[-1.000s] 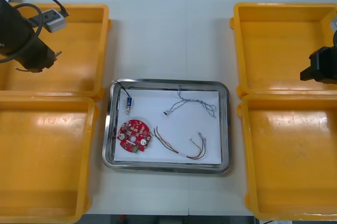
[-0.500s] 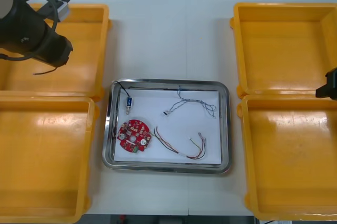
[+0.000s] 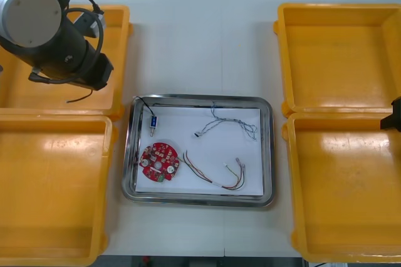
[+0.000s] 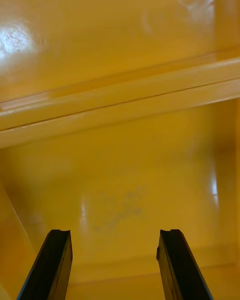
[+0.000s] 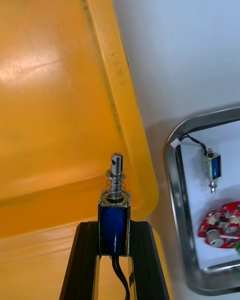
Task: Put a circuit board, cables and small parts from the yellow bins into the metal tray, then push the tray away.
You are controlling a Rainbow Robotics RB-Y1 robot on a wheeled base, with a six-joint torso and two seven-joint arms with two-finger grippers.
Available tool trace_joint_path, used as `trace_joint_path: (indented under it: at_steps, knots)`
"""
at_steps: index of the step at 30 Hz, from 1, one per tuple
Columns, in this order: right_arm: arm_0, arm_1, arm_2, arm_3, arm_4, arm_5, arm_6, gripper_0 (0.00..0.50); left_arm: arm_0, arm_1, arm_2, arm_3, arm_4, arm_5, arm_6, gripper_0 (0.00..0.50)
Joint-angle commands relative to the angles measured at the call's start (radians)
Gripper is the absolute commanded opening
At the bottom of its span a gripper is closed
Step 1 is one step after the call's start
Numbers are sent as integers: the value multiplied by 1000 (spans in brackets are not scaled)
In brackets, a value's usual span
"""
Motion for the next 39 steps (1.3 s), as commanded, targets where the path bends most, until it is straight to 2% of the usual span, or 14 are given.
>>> trace_joint_path:
  at_steps: [1, 7, 18, 29, 39]
  knots:
    - [41, -42, -33, -42, -2, 3, -36, 500, -52, -33, -80, -49, -44, 7, 100, 0]
    - [49, -40, -33, -48, 4, 3, -36, 500, -58, -45, -161, -49, -79, 7, 198, 0]
    - [50, -40, -33, -46, 3, 3, -33, 500, -58, -81, -278, -51, -137, -62, 324, 0]
    - [50, -40, -27, -48, -7, 3, -27, 500, -58, -105, -353, -51, -206, -115, 378, 0]
    - [50, -39, -25, -48, -5, 2, -26, 500, -46, -162, -365, -69, -242, -127, 447, 0]
